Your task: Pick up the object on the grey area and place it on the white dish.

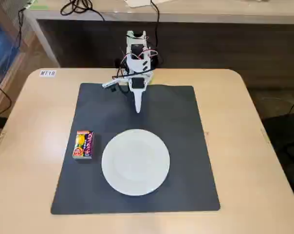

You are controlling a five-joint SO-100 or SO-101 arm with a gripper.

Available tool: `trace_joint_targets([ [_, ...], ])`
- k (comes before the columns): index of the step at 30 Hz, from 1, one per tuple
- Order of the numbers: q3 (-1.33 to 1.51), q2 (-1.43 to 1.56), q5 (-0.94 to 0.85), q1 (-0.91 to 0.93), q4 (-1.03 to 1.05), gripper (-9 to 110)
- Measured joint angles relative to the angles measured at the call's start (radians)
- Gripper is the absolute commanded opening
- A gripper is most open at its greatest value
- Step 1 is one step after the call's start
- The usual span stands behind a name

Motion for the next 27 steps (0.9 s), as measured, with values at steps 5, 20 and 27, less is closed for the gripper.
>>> trace_joint_targets([
  [5,-0.002,0.0,0.021,-0.012,-0.029,0],
  [20,-0.123,-0.015,0.04,0.006,0.04,0],
  [27,-0.552,-0.465,0.078,0.003,-0.012,0],
])
